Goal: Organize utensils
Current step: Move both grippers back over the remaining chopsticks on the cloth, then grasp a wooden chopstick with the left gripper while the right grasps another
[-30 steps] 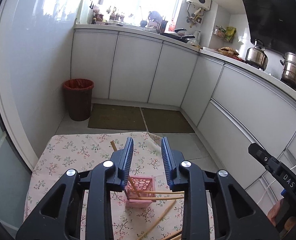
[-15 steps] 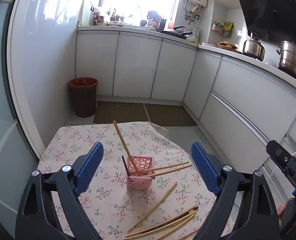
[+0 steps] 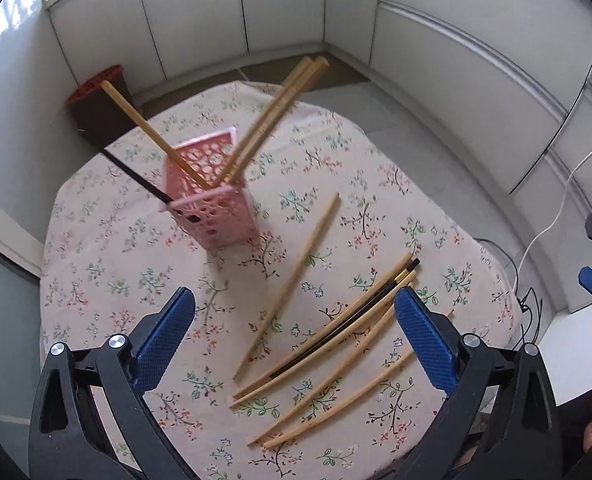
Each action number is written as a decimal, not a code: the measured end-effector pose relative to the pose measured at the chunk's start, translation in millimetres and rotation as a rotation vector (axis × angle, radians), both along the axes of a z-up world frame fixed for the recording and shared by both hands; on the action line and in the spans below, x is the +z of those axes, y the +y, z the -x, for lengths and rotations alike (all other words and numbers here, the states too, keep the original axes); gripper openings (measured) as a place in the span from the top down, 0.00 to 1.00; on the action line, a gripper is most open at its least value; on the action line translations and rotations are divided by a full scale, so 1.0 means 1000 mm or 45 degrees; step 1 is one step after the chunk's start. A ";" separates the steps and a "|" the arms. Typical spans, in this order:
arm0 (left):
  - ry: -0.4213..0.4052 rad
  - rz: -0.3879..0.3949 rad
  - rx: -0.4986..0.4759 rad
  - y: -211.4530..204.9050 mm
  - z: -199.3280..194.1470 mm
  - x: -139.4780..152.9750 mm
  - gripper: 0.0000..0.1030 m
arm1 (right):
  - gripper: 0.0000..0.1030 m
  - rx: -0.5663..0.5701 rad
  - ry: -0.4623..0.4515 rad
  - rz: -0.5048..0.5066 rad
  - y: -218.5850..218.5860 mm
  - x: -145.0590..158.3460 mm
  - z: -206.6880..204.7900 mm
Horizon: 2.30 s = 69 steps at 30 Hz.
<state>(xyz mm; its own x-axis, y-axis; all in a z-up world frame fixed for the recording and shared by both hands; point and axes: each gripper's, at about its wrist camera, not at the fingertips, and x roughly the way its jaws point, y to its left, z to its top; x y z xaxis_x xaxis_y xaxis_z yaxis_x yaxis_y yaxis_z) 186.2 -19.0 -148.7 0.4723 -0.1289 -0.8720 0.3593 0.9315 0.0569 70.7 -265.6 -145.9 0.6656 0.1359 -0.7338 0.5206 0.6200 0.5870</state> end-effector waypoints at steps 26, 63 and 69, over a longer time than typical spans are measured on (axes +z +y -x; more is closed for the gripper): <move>0.101 -0.251 -0.203 -0.109 -0.105 -0.110 0.89 | 0.07 0.064 0.283 -0.320 -0.015 -0.064 -0.010; -0.567 0.195 -0.039 0.069 0.064 0.097 0.94 | 0.94 0.133 0.386 -0.043 0.112 -0.099 -0.079; -0.546 0.276 -0.020 0.082 0.067 0.107 0.94 | 0.94 0.239 0.223 0.039 0.115 -0.057 -0.063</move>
<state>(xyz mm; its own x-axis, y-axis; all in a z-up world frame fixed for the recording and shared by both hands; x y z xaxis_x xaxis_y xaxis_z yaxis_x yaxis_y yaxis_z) 119.6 62.6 -41.4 0.7802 -0.2964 -0.5509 0.3601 0.9329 0.0081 133.8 -150.6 -203.1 0.4930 0.2209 -0.8415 0.4871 0.7313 0.4773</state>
